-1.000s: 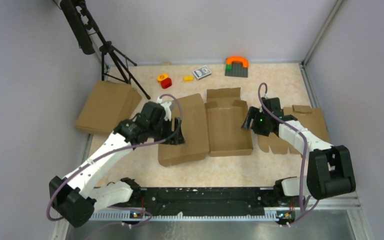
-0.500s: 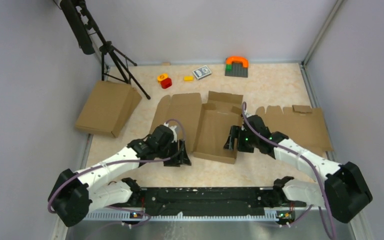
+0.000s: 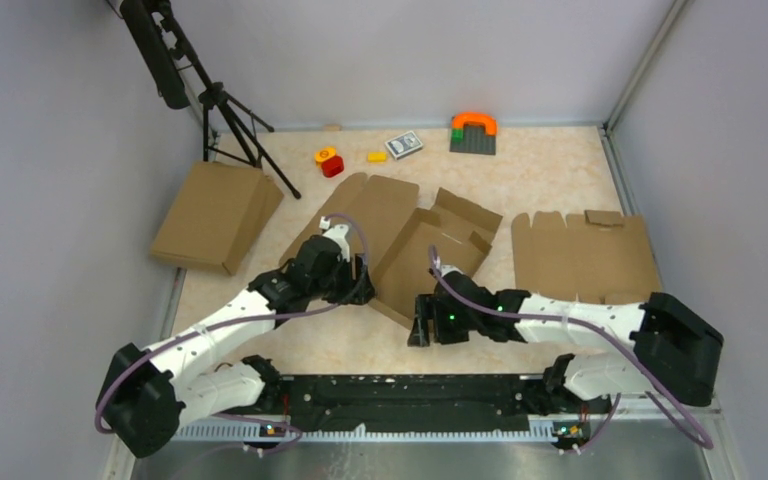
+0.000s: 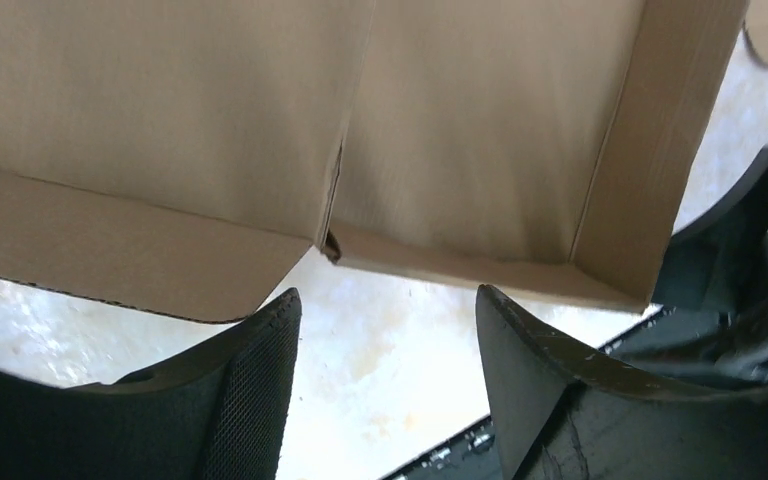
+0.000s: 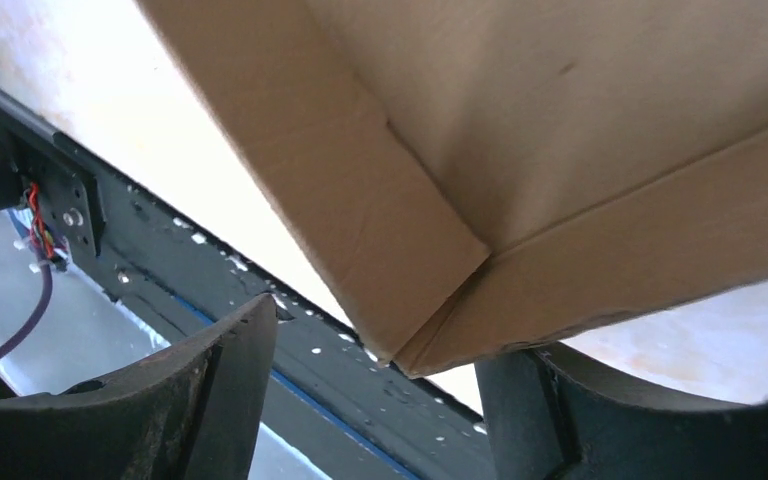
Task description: Fold the paper box
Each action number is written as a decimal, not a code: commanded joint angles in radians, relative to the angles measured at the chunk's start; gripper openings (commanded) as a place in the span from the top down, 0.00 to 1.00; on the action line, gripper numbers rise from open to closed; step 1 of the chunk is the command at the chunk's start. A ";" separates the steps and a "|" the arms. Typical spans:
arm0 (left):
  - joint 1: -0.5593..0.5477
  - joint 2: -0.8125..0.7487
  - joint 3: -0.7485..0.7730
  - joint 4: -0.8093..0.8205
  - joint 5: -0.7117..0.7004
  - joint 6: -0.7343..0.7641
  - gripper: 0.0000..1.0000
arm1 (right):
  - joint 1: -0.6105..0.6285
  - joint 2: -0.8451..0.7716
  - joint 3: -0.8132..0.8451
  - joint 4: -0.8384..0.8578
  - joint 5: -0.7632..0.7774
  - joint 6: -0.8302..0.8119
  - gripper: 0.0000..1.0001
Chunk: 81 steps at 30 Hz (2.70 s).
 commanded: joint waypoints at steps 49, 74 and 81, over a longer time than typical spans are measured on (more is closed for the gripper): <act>0.127 0.106 -0.086 0.352 0.131 -0.150 0.64 | -0.469 0.311 0.434 -0.241 0.214 -0.571 0.53; 0.176 0.073 0.188 -0.152 -0.107 0.105 0.49 | -0.190 0.017 0.309 -0.292 0.123 -0.325 0.35; 0.137 0.068 0.250 -0.159 -0.011 0.123 0.42 | -0.371 -0.179 0.256 -0.364 0.155 -0.328 0.31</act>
